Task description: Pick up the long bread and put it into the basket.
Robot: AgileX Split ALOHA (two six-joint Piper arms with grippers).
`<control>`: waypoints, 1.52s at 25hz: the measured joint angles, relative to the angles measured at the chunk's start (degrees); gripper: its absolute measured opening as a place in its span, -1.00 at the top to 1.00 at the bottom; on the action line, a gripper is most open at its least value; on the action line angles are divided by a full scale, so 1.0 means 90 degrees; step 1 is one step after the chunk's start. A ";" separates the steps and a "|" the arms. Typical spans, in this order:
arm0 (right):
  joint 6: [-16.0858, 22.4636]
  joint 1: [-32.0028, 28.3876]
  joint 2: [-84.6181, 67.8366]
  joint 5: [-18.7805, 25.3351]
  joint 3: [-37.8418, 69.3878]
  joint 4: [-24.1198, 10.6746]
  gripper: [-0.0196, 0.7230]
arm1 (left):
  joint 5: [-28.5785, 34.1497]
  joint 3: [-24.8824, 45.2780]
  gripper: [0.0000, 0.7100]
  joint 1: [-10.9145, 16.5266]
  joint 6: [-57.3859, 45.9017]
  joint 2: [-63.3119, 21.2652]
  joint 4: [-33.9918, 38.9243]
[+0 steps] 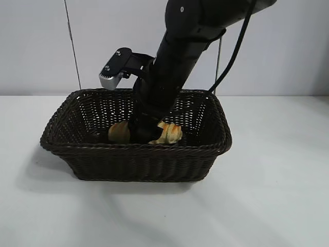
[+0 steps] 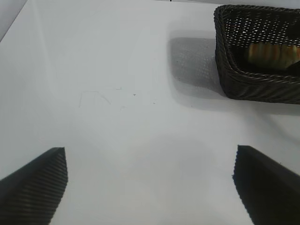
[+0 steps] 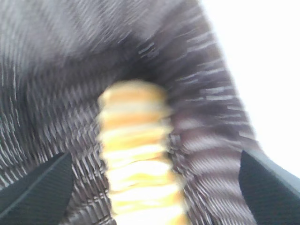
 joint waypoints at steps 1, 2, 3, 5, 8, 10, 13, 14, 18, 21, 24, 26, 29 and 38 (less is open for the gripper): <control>0.0481 0.0000 -0.0013 0.0283 -0.0237 -0.0128 -0.92 | 0.0000 0.0000 -0.95 0.0000 0.0000 0.0000 0.0000; 0.0954 -0.0006 -0.0028 0.0620 -0.0520 -0.0270 -0.92 | 0.0000 0.0000 -0.95 0.0000 0.0000 0.0000 0.0000; 0.1328 -0.0012 -0.0033 0.0941 -0.0792 -0.0378 -0.92 | 0.0000 0.0000 -0.95 0.0000 0.0000 0.0000 0.0000; 0.2159 -0.0077 -0.0033 0.1509 -0.1297 -0.0590 -0.92 | 0.0000 0.0000 -0.95 0.0000 0.0000 0.0000 0.0000; 0.3082 -0.0302 -0.0033 0.2274 -0.2039 -0.0766 -0.92 | 0.0000 0.0000 -0.95 0.0000 0.0000 0.0000 0.0000; 0.3395 -0.0524 -0.0040 0.2640 -0.2497 -0.0788 -0.92 | 0.0000 0.0000 -0.95 0.0000 0.0000 0.0000 0.0000; 0.3534 -0.0995 -0.0047 0.2981 -0.2966 -0.0805 -0.92 | 0.0000 0.0000 -0.95 0.0000 0.0000 0.0000 0.0000; 0.3538 -0.1141 -0.0047 0.3101 -0.3067 -0.0811 -0.92 | 0.0000 0.0000 -0.95 0.0000 0.0000 0.0000 0.0000; 0.3553 -0.1849 -0.0047 0.3299 -0.3155 -0.0816 -0.92 | 0.0000 0.0000 -0.95 0.0000 0.0000 0.0000 0.0000; 0.3553 -0.2403 -0.0047 0.3334 -0.3155 -0.0829 -0.92 | 0.0000 0.0000 -0.95 0.0000 0.0000 0.0000 0.0000; 0.3553 -0.2993 -0.0047 0.3342 -0.3155 -0.0829 -0.92 | 0.0000 0.0000 -0.95 0.0000 0.0000 0.0000 0.0000; 0.3553 -0.3421 -0.0047 0.3342 -0.3155 -0.0829 -0.92 | 0.0000 0.0000 -0.95 0.0000 0.0000 0.0000 0.0000; 0.3553 -0.3982 -0.0047 0.3349 -0.3155 -0.0812 -0.92 | 0.0000 0.0000 -0.95 0.0000 0.0000 0.0000 0.0000; 0.3430 -0.4573 -0.0700 0.3363 -0.2719 -0.0309 -0.92 | 0.0000 0.0000 -0.95 0.0000 0.0000 0.0000 0.0000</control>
